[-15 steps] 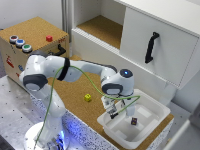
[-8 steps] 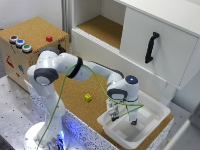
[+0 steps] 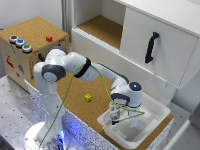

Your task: Go towards the purple block and pick it up

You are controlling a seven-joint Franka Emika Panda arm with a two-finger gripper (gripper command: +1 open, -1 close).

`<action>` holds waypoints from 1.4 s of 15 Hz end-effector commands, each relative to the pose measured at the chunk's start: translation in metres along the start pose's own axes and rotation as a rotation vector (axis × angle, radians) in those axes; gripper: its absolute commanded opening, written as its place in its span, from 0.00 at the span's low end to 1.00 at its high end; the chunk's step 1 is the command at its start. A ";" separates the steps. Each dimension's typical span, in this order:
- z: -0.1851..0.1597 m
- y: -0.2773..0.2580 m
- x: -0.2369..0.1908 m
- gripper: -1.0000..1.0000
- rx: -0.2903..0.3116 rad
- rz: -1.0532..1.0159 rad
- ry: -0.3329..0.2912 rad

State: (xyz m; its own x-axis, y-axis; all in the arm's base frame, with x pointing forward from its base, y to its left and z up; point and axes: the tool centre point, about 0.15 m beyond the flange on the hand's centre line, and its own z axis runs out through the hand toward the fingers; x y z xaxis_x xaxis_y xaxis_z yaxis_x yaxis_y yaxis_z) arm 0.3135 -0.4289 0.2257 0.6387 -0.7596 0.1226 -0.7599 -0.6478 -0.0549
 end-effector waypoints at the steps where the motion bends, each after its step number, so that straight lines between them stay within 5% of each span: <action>1: 0.019 0.000 0.028 1.00 0.044 0.028 -0.039; 2: 0.019 -0.001 0.030 1.00 0.043 0.030 -0.034; 3: 0.016 -0.004 0.031 0.00 0.041 0.028 -0.022; 12: 0.022 -0.010 0.031 0.00 0.022 0.010 -0.026; 18: -0.097 -0.054 0.000 0.00 0.133 -0.157 0.212; 21: -0.139 -0.100 -0.044 0.00 0.194 -0.366 0.189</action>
State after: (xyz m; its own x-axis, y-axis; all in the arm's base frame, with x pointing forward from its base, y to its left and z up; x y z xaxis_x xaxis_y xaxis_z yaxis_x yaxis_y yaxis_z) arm 0.3674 -0.4163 0.2823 0.7228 -0.6466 0.2437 -0.6458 -0.7576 -0.0949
